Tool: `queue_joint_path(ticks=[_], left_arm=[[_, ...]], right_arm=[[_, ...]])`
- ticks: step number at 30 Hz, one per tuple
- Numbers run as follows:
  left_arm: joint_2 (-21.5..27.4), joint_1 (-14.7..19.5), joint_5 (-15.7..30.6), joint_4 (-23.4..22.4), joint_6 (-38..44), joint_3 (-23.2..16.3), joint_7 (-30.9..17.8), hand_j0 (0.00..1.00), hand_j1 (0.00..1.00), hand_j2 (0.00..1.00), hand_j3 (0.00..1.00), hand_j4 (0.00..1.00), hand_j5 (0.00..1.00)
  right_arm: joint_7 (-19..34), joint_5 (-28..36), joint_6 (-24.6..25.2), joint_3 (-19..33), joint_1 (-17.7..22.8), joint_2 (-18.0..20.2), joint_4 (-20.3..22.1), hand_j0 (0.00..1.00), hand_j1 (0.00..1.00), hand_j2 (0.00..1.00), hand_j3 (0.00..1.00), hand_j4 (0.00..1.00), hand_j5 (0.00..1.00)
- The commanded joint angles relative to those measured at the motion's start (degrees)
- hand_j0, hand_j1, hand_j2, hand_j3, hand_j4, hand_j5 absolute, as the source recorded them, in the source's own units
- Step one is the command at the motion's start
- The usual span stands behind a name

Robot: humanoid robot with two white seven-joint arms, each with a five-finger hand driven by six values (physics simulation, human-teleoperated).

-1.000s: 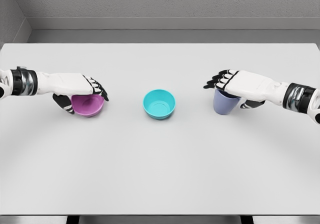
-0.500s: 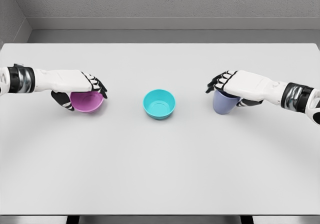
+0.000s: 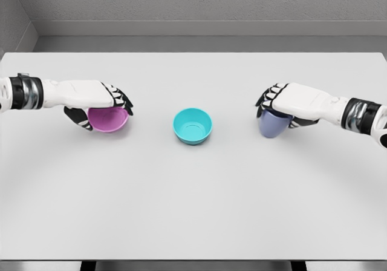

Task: Stacking bowl and cup with both arms

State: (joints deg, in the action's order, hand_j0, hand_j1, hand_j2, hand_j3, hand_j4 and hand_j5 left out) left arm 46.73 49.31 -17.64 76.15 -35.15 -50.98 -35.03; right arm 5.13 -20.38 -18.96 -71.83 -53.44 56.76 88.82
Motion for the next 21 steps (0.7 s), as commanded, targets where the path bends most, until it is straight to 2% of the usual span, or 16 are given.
queue_joint_path(ticks=[1, 21], left_arm=[[-0.15, 0.0, 0.24, 0.58, 0.15, 0.1, 0.03, 0.78, 0.78, 0.78, 0.78, 0.78, 0.78], [-2.61, 1.41, 0.15, 1.9, 0.15, 0.01, 0.03, 0.75, 0.75, 0.75, 0.75, 0.75, 0.75]], right_arm=[[0.05, 0.07, 0.07, 0.02, -0.09, 0.19, -0.05, 0.61, 0.61, 0.61, 0.61, 0.61, 0.61], [0.23, 0.25, -0.02, 0.11, -1.58, 0.98, -0.58, 0.61, 0.61, 0.61, 0.61, 0.61, 0.61]])
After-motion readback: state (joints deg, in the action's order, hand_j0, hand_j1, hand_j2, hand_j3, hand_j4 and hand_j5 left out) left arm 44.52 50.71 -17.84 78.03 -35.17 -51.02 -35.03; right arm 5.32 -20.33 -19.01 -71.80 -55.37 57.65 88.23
